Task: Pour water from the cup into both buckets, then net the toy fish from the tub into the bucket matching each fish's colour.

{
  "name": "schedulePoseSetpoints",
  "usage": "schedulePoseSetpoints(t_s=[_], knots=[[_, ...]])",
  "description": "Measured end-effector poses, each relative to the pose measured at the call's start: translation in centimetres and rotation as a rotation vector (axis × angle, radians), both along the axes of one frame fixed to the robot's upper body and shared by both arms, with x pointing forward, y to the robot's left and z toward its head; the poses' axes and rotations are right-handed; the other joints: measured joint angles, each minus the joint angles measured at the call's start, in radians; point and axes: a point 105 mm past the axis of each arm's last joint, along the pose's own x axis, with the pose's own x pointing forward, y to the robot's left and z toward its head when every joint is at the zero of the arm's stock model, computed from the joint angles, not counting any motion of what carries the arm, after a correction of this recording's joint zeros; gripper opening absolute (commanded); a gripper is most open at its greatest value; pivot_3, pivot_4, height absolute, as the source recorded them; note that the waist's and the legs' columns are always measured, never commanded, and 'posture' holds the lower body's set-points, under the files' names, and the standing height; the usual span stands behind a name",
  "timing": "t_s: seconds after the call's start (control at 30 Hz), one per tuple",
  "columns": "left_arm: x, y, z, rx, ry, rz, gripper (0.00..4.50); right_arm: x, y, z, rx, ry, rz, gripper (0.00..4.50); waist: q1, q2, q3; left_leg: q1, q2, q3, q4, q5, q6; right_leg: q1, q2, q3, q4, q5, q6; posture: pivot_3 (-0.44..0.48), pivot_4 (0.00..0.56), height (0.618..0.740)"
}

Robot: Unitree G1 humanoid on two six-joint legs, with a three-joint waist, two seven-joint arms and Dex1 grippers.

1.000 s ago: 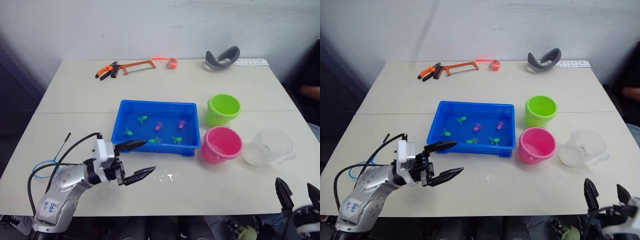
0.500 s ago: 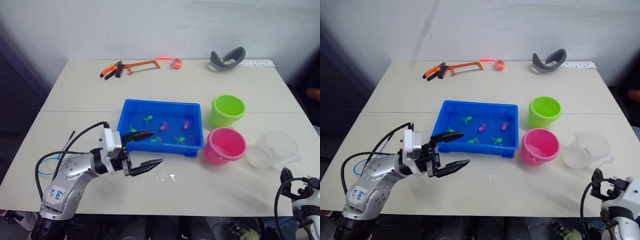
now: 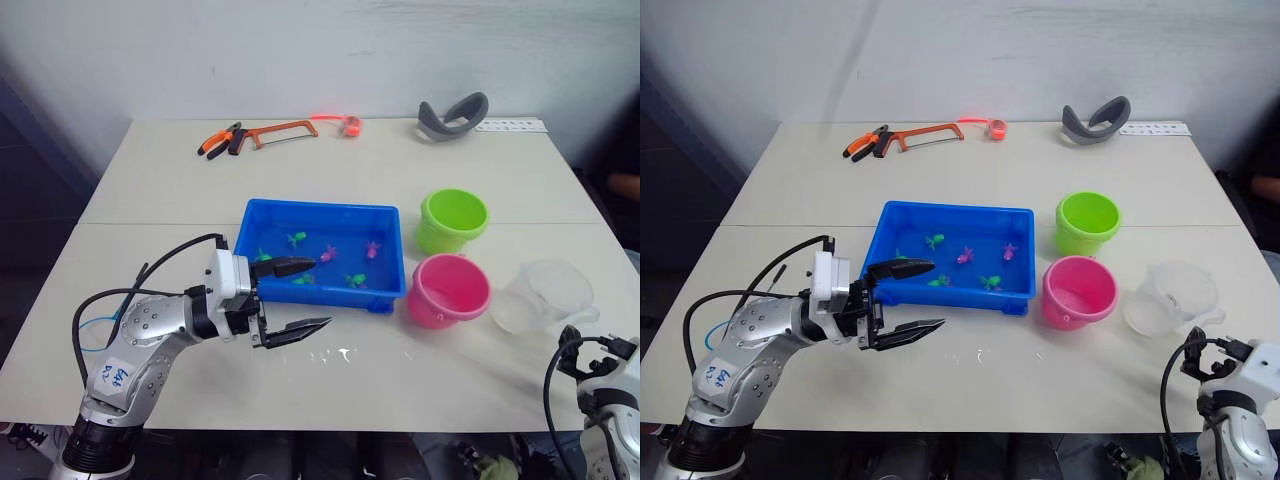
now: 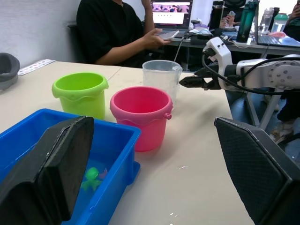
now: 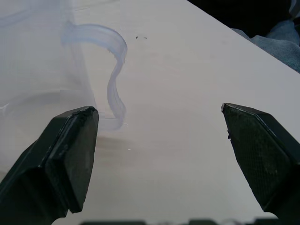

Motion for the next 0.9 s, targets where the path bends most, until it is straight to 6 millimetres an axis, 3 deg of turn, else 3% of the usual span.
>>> schedulePoseSetpoints(t_s=[0.3,0.77,0.9], knots=[[-0.2,0.0,-0.2,0.000,0.010,0.001,4.47,1.2,-0.4,-1.2,0.063,-0.041,-0.008,4.50,0.001,0.000,0.000,0.000,0.000,0.000,0.000,0.000,0.000,0.000,0.000,0.000,0.000,0.000,0.000,0.000,0.150,0.740],[0.1,-0.4,0.1,-0.012,-0.031,0.001,4.47,4.0,-2.1,-0.8,0.077,-0.101,0.019,4.50,-0.008,0.000,0.000,0.000,0.000,0.000,0.000,0.001,0.000,0.000,0.000,0.000,0.000,0.000,0.000,0.000,0.150,0.740],[0.2,-0.5,0.1,-0.013,-0.039,0.002,4.50,5.0,-1.8,-0.8,0.099,-0.127,0.061,3.21,-0.016,0.000,0.000,0.000,0.000,0.000,0.000,0.001,0.000,0.000,0.000,-0.001,0.000,0.000,0.000,0.000,0.150,0.740]])
